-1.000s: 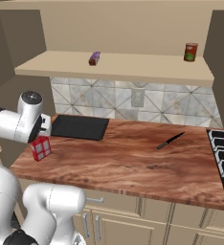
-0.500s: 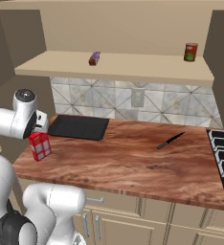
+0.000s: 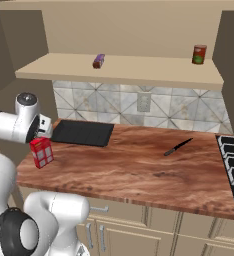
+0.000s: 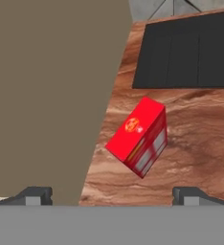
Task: Pick the boxed food and bar from the counter and place them in the cabinets closest to them.
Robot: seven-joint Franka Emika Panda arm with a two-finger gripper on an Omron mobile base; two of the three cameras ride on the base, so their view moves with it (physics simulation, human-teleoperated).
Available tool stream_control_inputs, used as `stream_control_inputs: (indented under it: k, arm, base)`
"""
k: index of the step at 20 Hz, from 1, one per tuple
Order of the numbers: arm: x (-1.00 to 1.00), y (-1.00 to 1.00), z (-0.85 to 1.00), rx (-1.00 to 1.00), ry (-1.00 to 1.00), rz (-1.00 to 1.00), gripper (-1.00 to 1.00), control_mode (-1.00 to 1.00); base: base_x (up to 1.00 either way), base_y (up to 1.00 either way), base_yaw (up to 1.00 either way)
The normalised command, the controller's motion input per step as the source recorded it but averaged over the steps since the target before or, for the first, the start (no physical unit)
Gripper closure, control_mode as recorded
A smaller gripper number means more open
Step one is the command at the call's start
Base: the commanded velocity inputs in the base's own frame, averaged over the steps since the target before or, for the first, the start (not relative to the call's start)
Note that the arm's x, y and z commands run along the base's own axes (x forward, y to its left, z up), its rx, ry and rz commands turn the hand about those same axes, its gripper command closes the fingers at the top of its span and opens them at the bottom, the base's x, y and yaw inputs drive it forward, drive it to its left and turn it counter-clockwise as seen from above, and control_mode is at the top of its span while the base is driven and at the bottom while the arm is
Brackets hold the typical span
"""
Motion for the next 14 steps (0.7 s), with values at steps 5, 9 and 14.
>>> stream_control_inputs:
  k: [5,9,14]
  arm:
    - [0.2,0.05,-0.06,-0.02,0.04,-0.03,-1.0,-1.0]
    - [0.18,0.08,-0.1,-0.05,0.05,-0.03,-1.0,-1.0]
    - [0.2,0.09,-0.12,-0.04,0.05,-0.03,-1.0,-1.0]
  base:
    - [0.0,0.0,0.0]
    - [0.0,0.0,0.0]
    - [0.0,0.0,0.0]
